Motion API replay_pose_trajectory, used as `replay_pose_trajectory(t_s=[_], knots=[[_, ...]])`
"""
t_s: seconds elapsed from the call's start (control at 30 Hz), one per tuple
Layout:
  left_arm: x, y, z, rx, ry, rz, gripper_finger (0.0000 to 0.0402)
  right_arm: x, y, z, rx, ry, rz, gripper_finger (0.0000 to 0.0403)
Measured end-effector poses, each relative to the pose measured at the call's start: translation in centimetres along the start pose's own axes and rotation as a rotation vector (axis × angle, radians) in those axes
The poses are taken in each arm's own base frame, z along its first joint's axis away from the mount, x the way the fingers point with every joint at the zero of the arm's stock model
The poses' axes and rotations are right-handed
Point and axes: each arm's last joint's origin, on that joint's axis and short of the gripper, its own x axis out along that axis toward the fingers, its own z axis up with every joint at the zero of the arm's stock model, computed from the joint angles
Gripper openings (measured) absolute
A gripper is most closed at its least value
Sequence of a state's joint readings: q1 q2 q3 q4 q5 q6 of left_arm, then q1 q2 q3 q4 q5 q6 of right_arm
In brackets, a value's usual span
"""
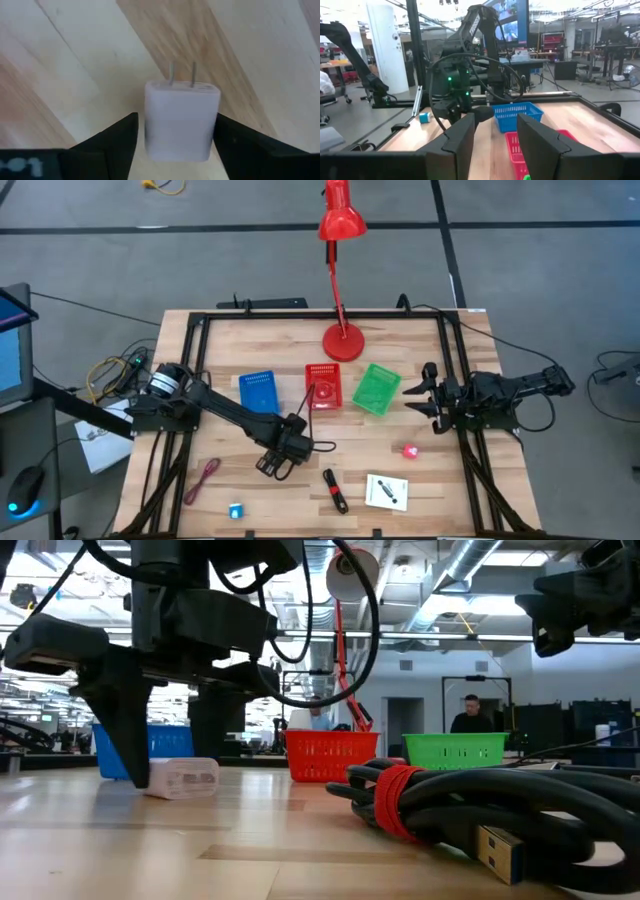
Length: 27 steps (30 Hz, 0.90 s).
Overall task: Pick and place items into bin
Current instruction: Put the white charger adapter into the blue bin
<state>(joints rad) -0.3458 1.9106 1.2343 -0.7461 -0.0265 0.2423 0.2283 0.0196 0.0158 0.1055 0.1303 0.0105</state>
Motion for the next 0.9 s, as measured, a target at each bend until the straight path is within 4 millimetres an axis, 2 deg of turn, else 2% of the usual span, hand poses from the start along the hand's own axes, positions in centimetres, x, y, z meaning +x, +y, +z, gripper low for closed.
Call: replay_pose_trajectory(t_s=[0.17,0.27,0.6,0.73,0.9], knots=[[0.0,0.0,-0.1,0.011,0.01,0.016,0.0176,0.0,0.0,0.0,-0.001,0.003,0.0,0.0143],[-0.6,0.1,-0.4,0.013,0.066,0.045,0.0175,0.0,0.0,-0.1,-0.001,0.006,0.0,0.0143],[-9.1,1.1,0.0,-0.038,0.366,0.371,0.0175,0.0,0.0,-0.2,-0.005,0.025,0.0,0.0139],[-10.8,2.2,-1.6,-0.103,0.496,0.445,0.0175,0.0,0.0,-0.3,-0.005,0.026,-0.001,0.0138],[-11.1,4.0,-4.7,-0.238,0.409,0.375,0.0177,0.0,0.0,-0.3,-0.006,0.03,-0.001,0.0137]])
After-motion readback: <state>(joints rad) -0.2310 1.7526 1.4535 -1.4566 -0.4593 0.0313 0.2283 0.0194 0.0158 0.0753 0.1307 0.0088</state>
